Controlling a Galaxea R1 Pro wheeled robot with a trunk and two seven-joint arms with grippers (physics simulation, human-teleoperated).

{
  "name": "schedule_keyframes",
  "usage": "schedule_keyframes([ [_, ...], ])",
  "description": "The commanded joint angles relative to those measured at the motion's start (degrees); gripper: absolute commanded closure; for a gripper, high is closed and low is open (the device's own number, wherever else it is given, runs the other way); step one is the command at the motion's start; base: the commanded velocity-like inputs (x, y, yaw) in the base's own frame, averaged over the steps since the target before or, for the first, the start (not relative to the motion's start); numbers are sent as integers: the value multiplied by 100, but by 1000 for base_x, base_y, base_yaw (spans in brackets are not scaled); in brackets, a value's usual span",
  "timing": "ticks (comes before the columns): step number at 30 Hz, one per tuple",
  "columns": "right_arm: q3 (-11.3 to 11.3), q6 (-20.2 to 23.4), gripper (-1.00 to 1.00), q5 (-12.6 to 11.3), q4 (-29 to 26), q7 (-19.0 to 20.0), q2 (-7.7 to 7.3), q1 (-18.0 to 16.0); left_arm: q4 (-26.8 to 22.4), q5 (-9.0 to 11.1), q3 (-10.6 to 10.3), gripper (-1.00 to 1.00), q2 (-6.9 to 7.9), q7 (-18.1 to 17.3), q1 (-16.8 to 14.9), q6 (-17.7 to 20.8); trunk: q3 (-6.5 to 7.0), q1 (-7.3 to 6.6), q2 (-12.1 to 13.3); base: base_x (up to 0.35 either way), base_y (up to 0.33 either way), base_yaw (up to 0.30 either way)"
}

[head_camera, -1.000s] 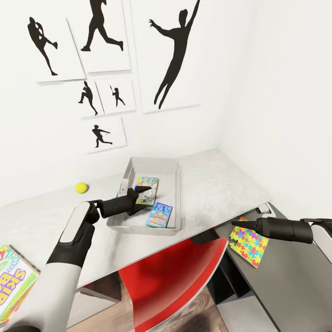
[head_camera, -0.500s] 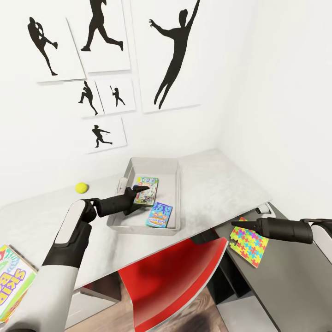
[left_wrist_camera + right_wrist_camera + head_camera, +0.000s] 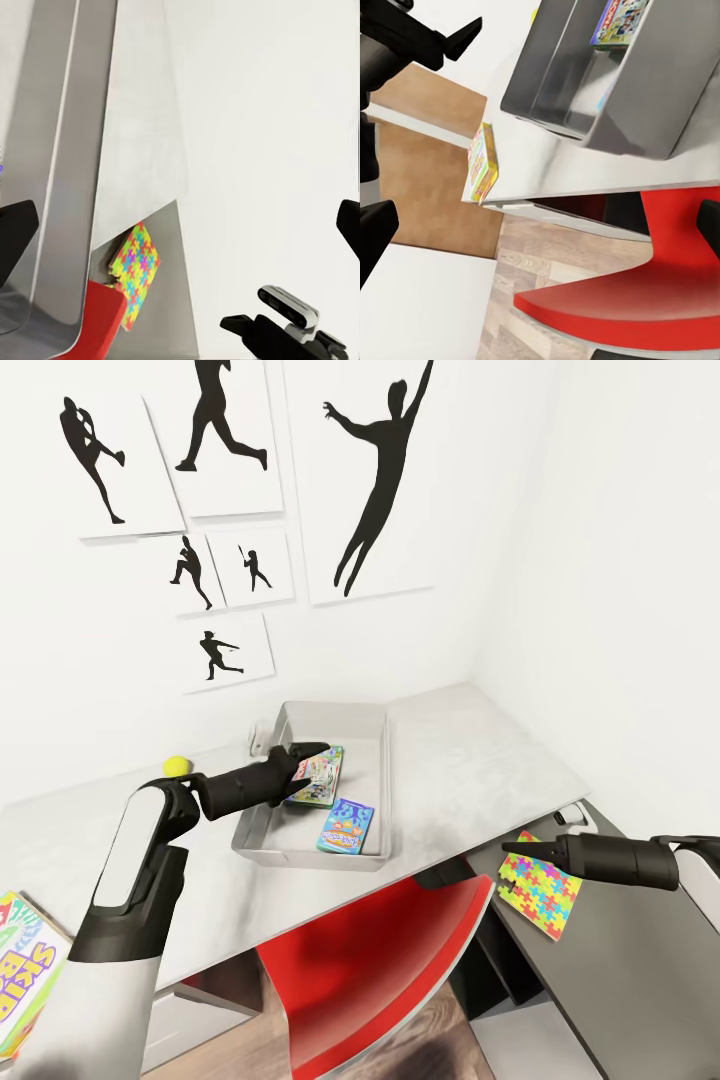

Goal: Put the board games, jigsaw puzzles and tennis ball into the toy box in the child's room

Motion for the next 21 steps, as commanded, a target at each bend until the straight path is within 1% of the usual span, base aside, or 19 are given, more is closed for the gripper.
schedule_keyframes([
  [1,6,19,-100,1,1,17,-5,-6,-6,49,1,-100,-2,60,-5,10,-10,3,-11,0,0,0],
  [2,5,19,-100,0,-4,17,-6,-4,-43,50,-61,-100,-15,67,-4,6,-10,3,-11,0,0,0],
  [3,5,19,-100,0,-4,17,-6,-4,-43,50,-61,-100,-15,67,-4,6,-10,3,-11,0,0,0],
  [5,2,19,-100,0,-15,17,-17,0,-97,51,-183,-100,-40,61,-2,-9,-10,3,-11,0,0,0],
  [8,0,19,-100,1,-19,17,-23,2,-116,52,-240,-100,-56,55,-1,-16,-10,3,-11,0,0,0],
  [10,-3,19,-100,2,-36,15,-37,4,-139,53,-335,-100,-103,43,0,-27,-10,3,-11,0,0,0],
  [16,-10,19,-100,3,-106,9,-56,9,-138,35,-440,-100,-187,42,9,-46,-10,3,-11,0,0,0],
  [19,-53,19,-100,11,-221,1,-74,16,-151,16,-559,-100,-247,32,140,-65,-10,3,-11,0,0,0],
  [20,-53,19,-100,11,-221,1,-74,16,-151,16,-559,-100,-247,32,140,-65,-10,3,-11,0,0,0],
  [21,-82,19,-100,16,-264,-1,-78,19,-164,10,-609,-100,-260,23,214,-69,-10,3,-11,0,0,0],
])
